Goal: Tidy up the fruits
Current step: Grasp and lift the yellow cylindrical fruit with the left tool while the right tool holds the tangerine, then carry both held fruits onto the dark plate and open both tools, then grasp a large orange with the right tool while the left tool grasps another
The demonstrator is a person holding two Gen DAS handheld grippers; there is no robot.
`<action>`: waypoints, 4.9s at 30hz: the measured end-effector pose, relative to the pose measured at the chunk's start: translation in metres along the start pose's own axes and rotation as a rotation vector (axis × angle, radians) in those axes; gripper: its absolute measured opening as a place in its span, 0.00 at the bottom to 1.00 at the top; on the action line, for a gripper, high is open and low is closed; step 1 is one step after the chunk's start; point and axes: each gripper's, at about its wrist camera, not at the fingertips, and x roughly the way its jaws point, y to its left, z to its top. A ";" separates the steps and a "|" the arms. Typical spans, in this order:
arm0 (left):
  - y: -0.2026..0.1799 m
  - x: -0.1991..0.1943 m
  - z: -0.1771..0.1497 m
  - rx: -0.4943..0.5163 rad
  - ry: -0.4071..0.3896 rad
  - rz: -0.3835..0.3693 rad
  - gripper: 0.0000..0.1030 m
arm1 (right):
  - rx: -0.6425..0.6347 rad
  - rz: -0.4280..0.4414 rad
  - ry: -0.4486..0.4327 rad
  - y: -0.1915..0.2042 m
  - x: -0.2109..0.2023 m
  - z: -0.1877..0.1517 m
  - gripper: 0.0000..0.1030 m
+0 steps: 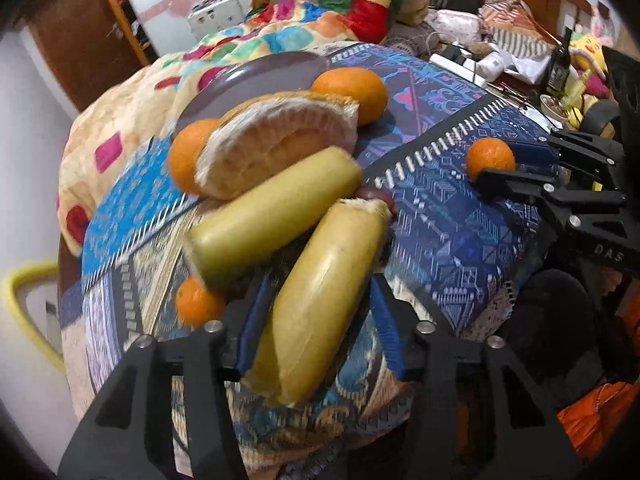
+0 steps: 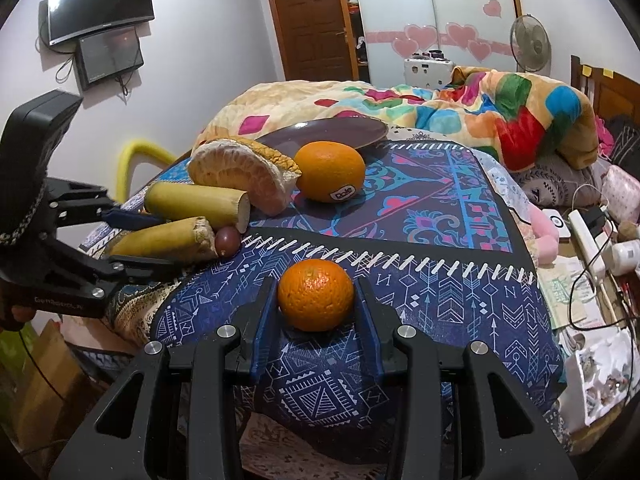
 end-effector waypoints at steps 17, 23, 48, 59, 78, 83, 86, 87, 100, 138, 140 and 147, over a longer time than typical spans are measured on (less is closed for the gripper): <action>0.002 0.006 0.001 -0.030 -0.002 -0.041 0.43 | -0.021 -0.027 0.012 0.003 -0.003 0.003 0.35; 0.001 -0.009 -0.003 -0.059 -0.053 -0.037 0.40 | -0.030 -0.039 -0.003 0.004 -0.012 0.010 0.35; 0.077 -0.078 0.056 -0.283 -0.367 -0.018 0.37 | -0.084 -0.088 -0.241 0.015 -0.030 0.102 0.35; 0.110 -0.044 0.095 -0.309 -0.359 0.012 0.37 | -0.118 -0.124 -0.250 0.012 0.013 0.137 0.35; 0.152 0.041 0.151 -0.331 -0.213 -0.005 0.37 | -0.116 -0.072 0.002 -0.022 0.113 0.165 0.35; 0.147 0.064 0.157 -0.304 -0.137 -0.039 0.37 | -0.126 -0.102 0.058 -0.032 0.132 0.168 0.35; 0.143 0.069 0.163 -0.288 -0.126 -0.046 0.37 | -0.152 -0.109 0.089 -0.031 0.142 0.169 0.35; 0.142 0.072 0.166 -0.280 -0.120 -0.045 0.37 | -0.167 -0.114 0.097 -0.030 0.145 0.170 0.35; 0.151 0.110 0.201 -0.287 -0.053 -0.046 0.37 | -0.228 -0.115 0.181 -0.025 0.178 0.175 0.35; 0.128 0.011 0.085 -0.340 -0.113 0.051 0.69 | -0.206 -0.124 0.012 -0.003 0.061 0.123 0.69; 0.124 0.012 0.079 -0.336 -0.109 0.060 0.70 | -0.209 -0.128 0.022 -0.003 0.061 0.117 0.69; 0.116 0.016 0.073 -0.328 -0.114 0.062 0.77 | -0.174 -0.116 0.062 -0.008 0.070 0.105 0.69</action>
